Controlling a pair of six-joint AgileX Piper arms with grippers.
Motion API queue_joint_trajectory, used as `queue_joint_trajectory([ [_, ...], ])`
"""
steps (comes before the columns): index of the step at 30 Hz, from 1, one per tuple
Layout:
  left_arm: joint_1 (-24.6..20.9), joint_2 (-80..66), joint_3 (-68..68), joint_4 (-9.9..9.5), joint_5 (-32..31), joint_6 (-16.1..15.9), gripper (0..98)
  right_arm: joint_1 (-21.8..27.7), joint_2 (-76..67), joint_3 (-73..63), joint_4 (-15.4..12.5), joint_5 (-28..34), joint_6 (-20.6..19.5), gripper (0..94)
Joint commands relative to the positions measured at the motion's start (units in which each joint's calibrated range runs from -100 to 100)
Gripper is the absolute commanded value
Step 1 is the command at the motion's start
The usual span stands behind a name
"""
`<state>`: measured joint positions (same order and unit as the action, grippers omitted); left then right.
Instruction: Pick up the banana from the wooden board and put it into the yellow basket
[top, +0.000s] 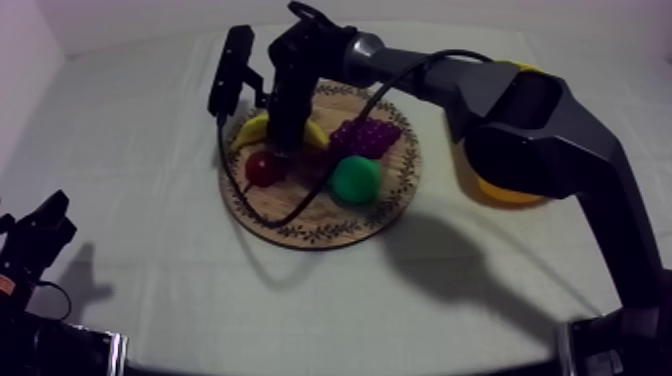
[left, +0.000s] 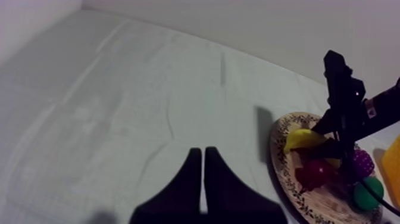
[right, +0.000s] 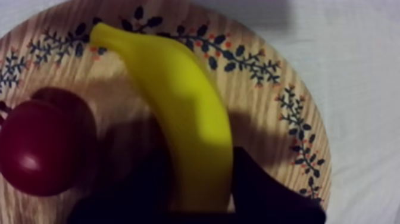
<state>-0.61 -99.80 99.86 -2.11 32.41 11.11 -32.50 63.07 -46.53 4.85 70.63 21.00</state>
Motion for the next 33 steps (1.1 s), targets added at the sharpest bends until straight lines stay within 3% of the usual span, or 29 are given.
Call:
queue_joint_trajectory([
  [1,0.0,0.0,0.0,-0.02,0.0,0.0,0.1,0.1,0.1,0.3,-0.1,-0.4,0.1,28.1],
  [7,0.0,0.0,0.0,-0.02,0.0,0.0,0.1,0.5,0.0,0.5,-0.6,-0.6,0.2,21.1],
  [18,0.0,0.0,0.0,-0.02,0.0,0.0,0.1,1.1,-3.9,0.0,-0.5,-0.6,-1.9,20.1],
  [33,0.0,0.0,0.0,-0.02,0.0,0.0,0.1,4.2,-25.5,9.4,0.7,-0.3,-7.8,20.3],
])
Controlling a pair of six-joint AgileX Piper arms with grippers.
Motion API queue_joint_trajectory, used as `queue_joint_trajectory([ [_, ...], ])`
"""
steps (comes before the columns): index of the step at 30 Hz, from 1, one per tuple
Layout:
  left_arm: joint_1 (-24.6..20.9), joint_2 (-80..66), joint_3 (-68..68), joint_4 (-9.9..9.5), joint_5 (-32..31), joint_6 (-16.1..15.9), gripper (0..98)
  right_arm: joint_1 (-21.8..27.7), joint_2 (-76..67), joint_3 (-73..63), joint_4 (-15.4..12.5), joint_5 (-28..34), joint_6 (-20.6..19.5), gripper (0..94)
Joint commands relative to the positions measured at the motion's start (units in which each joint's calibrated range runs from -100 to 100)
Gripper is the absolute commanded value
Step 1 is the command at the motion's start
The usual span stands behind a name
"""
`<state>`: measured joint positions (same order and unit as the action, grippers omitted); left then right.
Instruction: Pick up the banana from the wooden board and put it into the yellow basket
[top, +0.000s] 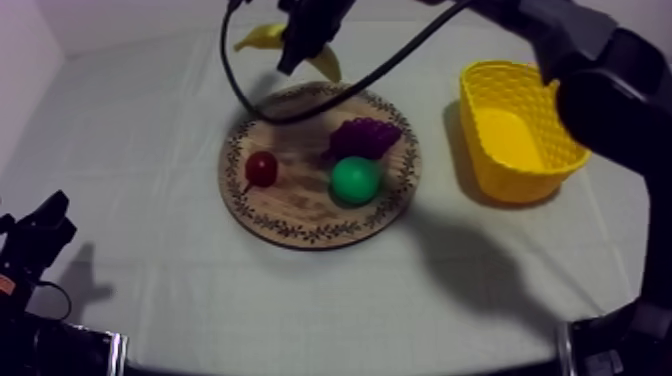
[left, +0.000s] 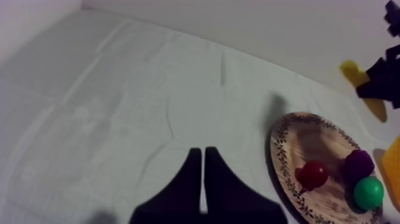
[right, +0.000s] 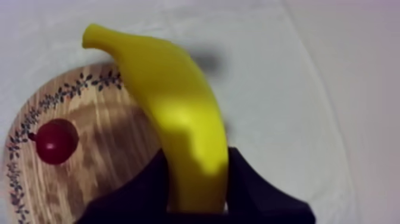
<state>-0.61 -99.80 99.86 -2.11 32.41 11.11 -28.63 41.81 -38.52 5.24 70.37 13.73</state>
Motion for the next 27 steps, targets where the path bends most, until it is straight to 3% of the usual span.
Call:
queue_joint_trajectory([
  [1,0.0,0.0,0.0,-0.02,0.0,0.0,0.1,0.8,-6.0,2.5,0.4,-0.1,-0.9,20.4],
  [10,0.0,0.0,0.0,-0.02,0.0,0.0,0.1,6.2,-23.1,15.4,1.4,-2.0,-3.3,20.5],
  [27,0.0,0.0,0.0,-0.02,0.0,0.0,0.1,17.2,-55.1,58.6,5.6,-15.8,-11.5,20.6],
])
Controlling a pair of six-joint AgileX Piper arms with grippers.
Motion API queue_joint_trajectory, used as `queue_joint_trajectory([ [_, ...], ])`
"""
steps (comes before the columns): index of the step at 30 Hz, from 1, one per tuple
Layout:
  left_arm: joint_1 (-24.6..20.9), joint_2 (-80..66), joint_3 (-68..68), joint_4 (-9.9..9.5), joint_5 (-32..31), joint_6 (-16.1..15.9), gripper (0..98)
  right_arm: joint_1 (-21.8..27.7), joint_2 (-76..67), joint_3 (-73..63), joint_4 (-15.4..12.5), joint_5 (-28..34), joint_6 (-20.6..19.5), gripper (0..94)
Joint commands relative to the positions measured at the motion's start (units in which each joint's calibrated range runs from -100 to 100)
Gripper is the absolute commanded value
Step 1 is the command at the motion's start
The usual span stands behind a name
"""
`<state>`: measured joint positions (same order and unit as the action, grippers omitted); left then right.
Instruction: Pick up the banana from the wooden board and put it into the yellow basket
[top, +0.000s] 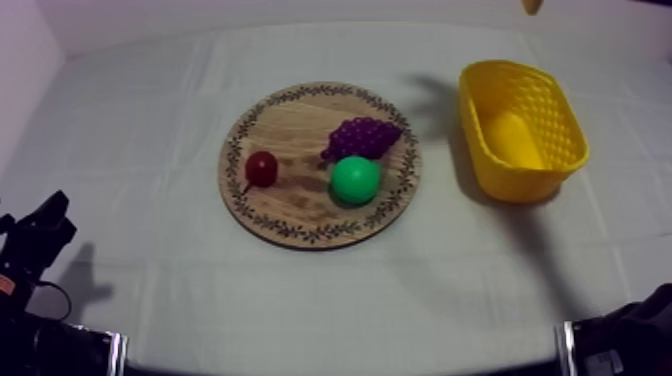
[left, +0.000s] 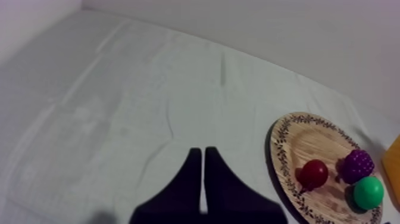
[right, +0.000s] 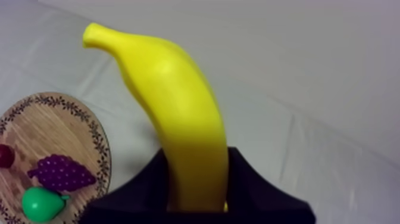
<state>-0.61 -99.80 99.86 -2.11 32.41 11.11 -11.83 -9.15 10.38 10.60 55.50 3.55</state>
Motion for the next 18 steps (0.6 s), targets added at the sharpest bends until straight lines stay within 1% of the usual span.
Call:
queue_joint_trajectory([
  [1,0.0,0.0,0.0,-0.02,0.0,0.0,0.1,0.6,-5.6,12.2,0.6,-1.7,-2.2,20.6],
  [5,0.0,0.0,0.0,-0.02,0.0,0.0,0.1,0.8,-10.7,21.1,2.2,-3.7,-6.2,20.6],
  [9,0.0,0.0,0.0,-0.02,0.0,0.0,0.1,1.0,-15.3,27.1,2.8,-4.9,-9.2,20.6],
  [14,0.0,0.0,0.0,-0.02,0.0,0.0,0.1,1.6,-18.4,31.1,2.8,-5.3,-11.7,20.1],
  [18,0.0,0.0,0.0,-0.02,0.0,0.0,0.1,2.2,-16.4,32.3,3.1,-5.5,-13.0,19.9],
])
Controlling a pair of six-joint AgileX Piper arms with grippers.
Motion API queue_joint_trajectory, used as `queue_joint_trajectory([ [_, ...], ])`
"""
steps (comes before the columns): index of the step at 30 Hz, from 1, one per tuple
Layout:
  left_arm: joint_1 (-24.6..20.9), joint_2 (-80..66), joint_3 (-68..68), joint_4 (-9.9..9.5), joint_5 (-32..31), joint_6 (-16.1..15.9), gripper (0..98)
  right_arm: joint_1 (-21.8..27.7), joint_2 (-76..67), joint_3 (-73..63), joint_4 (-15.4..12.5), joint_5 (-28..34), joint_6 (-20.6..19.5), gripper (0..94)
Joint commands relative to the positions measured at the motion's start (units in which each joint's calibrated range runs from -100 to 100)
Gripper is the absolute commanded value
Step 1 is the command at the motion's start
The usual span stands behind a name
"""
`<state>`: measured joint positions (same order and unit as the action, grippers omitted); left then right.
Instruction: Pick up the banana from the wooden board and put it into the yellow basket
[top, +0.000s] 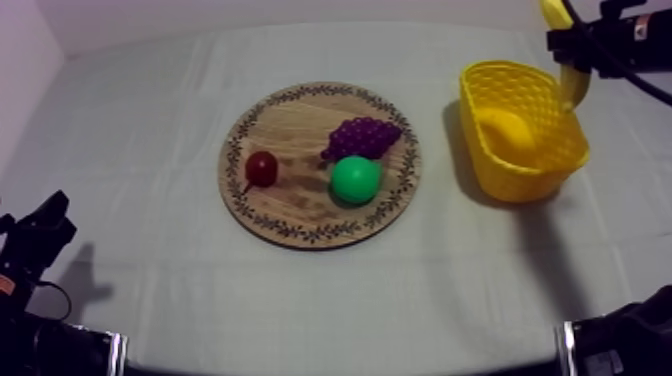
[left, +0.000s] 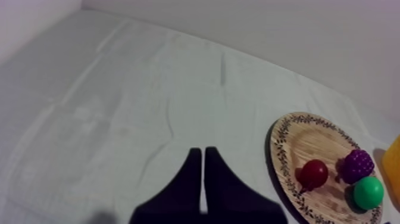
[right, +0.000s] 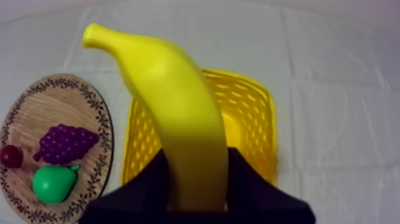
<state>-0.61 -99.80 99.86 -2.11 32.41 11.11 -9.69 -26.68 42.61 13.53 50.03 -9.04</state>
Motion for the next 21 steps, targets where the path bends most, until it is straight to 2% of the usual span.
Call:
queue_joint_trajectory([
  [1,0.0,0.0,0.0,-0.02,0.0,0.0,0.1,0.1,2.0,0.1,0.3,-0.1,-0.8,19.9],
  [21,0.0,0.0,0.0,-0.02,0.0,0.0,0.1,1.3,21.0,0.8,2.9,-9.3,-5.1,19.6],
])
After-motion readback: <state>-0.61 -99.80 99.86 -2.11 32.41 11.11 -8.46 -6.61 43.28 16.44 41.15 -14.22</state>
